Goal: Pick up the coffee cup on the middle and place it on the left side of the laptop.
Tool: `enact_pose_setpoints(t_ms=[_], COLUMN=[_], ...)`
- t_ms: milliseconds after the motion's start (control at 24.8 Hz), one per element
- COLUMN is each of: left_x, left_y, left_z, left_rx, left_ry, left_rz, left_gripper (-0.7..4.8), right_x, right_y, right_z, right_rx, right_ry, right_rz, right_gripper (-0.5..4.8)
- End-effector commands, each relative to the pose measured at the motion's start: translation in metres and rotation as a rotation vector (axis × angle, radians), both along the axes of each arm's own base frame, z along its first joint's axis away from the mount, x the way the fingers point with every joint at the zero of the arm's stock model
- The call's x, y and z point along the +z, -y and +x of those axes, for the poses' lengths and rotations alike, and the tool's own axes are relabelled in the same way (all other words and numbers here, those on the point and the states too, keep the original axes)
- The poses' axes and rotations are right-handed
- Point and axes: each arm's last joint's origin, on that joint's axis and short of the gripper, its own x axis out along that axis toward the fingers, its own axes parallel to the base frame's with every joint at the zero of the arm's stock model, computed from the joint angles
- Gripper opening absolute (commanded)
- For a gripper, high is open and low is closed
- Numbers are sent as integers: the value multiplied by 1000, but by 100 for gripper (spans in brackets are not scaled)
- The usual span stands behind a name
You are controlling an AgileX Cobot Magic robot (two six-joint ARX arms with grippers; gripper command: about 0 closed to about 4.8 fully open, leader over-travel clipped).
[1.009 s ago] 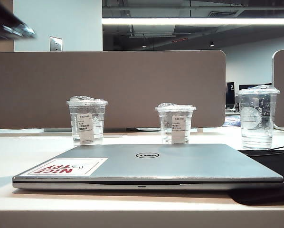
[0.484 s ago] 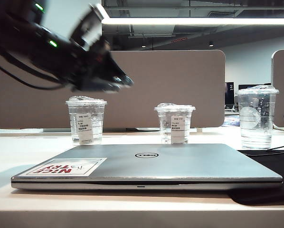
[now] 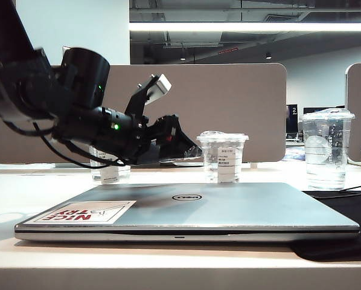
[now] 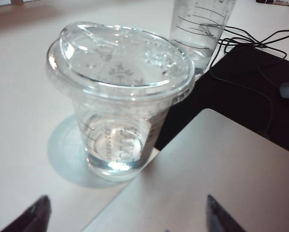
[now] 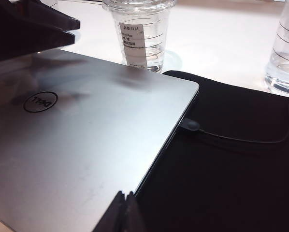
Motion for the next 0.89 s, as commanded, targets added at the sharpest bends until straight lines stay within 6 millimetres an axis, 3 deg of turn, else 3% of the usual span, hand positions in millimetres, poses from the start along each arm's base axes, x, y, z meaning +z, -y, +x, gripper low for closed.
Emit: enact_pose_setpoints(t_ms=[40, 81, 161, 606, 888], left_x=[-2, -6, -10, -17, -26], left_y=[3, 4, 8, 26, 39], left_z=[5, 8, 14, 42, 36], left_rx=[1, 5, 1, -39, -73], left_ry=[78, 75, 54, 48, 114], left_rz=[-40, -38, -50, -58, -23], left_gripper=[408, 413, 479, 479, 479], right_x=[0, 0, 0, 0, 0], right_y=[0, 0, 0, 0, 0], right_z=[0, 0, 0, 0, 0], right_rx=[1, 0, 1, 1, 1], right_ry=[14, 14, 14, 14, 13], right_rz=[7, 7, 7, 7, 7], right_gripper=[-5, -5, -5, -5, -5])
